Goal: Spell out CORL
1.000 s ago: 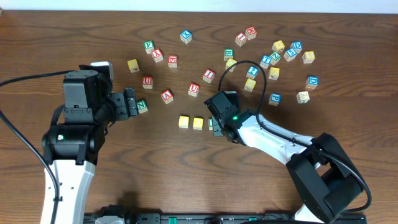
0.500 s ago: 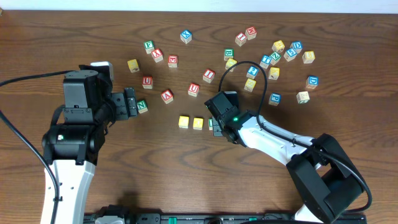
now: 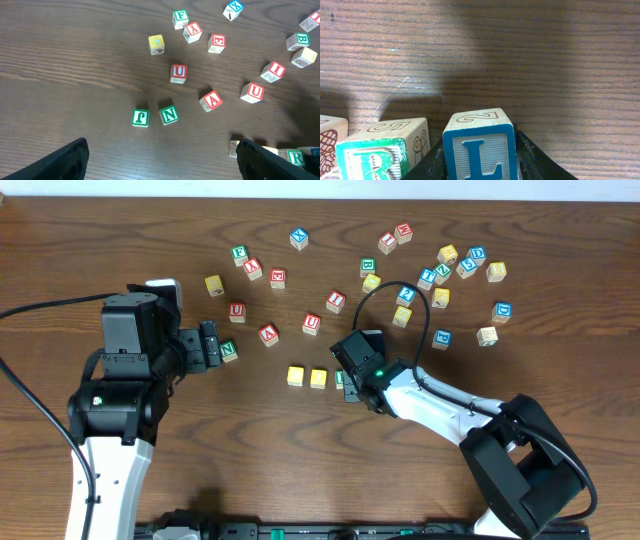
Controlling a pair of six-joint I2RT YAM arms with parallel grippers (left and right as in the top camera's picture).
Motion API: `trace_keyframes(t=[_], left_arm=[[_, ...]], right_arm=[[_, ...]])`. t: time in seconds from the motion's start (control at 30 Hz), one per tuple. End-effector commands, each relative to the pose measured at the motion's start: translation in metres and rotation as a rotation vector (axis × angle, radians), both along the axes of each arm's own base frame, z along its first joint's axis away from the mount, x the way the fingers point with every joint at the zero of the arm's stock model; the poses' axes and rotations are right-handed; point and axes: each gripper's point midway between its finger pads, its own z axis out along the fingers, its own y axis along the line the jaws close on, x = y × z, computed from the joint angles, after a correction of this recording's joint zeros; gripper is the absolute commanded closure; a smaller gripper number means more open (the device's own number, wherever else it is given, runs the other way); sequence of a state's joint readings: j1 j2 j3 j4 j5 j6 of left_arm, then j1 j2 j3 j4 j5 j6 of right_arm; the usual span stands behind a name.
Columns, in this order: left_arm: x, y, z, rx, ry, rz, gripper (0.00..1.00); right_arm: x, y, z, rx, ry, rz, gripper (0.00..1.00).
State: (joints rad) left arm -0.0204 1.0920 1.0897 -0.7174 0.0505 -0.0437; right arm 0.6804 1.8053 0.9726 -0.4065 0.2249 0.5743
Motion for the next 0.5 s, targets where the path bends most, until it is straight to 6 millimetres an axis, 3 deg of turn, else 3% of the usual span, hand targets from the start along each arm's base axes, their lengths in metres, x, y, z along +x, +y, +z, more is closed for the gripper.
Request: trace_keyframes(t=[0.0,0.47], left_arm=[[0.0017,0.0011,0.0074,0.008,-0.018,-0.006,0.07],[0.0017,0.0012,0.0074,0.008,-0.018,-0.006,0.07]], right_arm=[[-0.0022,0.0019,-0.0005,0.005,-0.002,-0.004,0.65],[0.0057,0.0067,0.0095,0.028,-0.044,0.001,0.63]])
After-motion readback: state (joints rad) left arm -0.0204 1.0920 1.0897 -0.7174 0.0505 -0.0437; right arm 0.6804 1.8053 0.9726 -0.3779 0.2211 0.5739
